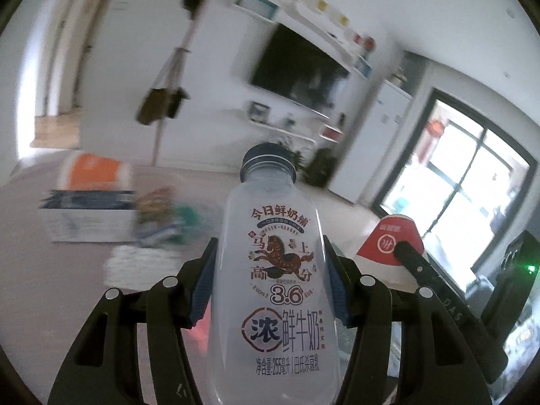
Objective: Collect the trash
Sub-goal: 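Carry bottle and cup over the blue basket and open both grippers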
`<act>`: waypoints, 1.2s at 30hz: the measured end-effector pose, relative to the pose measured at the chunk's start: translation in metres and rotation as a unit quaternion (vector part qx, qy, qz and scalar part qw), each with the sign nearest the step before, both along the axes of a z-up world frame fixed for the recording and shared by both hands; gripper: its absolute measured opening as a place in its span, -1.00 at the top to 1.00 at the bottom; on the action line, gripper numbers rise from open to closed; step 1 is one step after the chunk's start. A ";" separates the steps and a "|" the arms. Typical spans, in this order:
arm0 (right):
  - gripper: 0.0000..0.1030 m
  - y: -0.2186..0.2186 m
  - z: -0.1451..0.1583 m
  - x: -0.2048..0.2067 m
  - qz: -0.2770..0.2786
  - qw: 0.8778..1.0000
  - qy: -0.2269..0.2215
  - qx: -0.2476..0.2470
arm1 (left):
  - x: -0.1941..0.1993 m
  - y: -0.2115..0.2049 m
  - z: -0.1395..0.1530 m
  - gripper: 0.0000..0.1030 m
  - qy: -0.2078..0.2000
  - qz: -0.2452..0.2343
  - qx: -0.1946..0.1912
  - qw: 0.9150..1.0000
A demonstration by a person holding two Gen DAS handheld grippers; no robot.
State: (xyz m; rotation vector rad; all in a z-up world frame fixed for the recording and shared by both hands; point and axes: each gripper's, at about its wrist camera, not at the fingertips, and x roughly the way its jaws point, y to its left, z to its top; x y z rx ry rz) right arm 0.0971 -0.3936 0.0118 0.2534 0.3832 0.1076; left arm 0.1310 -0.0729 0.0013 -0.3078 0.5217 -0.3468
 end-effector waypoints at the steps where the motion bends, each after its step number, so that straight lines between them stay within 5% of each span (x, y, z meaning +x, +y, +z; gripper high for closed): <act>1: 0.27 -0.010 -0.002 0.000 -0.011 1.000 0.003 0.001 | 0.004 -0.012 -0.002 -0.07 0.002 -0.010 0.004 1.000; 11: 0.27 -0.100 -0.050 0.004 -0.134 0.988 0.069 0.014 | 0.053 -0.109 -0.040 -0.07 0.069 -0.117 0.010 0.991; 20: 0.26 -0.141 -0.114 0.024 -0.189 0.966 0.167 0.055 | 0.087 -0.165 -0.077 -0.08 0.106 -0.158 0.042 0.981; 25: 0.23 -0.154 -0.130 0.027 -0.202 0.959 0.187 0.071 | 0.095 -0.179 -0.096 -0.15 0.135 -0.173 0.073 0.973; 28: 0.17 -0.157 -0.134 0.030 -0.198 0.958 0.193 0.081 | 0.096 -0.172 -0.100 -0.27 0.137 -0.171 0.065 0.974; 33: -0.22 -0.154 -0.131 0.026 -0.196 0.959 0.191 0.078 | 0.091 -0.160 -0.094 -0.34 0.129 -0.163 0.059 0.976; 36: -0.23 -0.149 -0.124 0.024 -0.188 0.961 0.185 0.083 | 0.087 -0.153 -0.087 -0.36 0.123 -0.161 0.052 0.978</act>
